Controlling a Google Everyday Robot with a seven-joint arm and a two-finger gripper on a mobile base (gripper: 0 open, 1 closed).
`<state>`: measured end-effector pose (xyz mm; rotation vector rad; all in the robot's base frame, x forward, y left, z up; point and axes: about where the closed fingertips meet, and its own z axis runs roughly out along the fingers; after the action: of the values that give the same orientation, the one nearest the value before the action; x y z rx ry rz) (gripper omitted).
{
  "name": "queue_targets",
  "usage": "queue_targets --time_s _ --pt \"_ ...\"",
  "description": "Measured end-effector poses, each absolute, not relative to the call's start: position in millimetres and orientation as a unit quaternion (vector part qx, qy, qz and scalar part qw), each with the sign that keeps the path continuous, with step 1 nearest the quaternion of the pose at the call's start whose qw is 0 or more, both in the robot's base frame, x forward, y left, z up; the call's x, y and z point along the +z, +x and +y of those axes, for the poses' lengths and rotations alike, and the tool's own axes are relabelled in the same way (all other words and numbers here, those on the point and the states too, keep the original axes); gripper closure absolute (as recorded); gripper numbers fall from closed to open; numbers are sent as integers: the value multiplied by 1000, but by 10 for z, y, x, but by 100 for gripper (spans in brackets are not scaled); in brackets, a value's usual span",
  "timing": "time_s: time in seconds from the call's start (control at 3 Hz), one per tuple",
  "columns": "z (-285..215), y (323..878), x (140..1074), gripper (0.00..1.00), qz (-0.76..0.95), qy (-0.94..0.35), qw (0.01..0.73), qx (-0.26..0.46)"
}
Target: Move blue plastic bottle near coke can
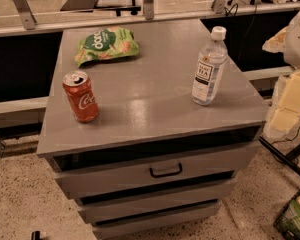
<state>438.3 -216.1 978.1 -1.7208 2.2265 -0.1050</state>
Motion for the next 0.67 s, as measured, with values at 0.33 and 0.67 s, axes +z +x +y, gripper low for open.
queue_targets --time_s 0.33,0.67 --pt "-2161 4383 9782 0 780 -603 162 -37" --pt "-2249 4466 9859 0 776 -603 183 -27"
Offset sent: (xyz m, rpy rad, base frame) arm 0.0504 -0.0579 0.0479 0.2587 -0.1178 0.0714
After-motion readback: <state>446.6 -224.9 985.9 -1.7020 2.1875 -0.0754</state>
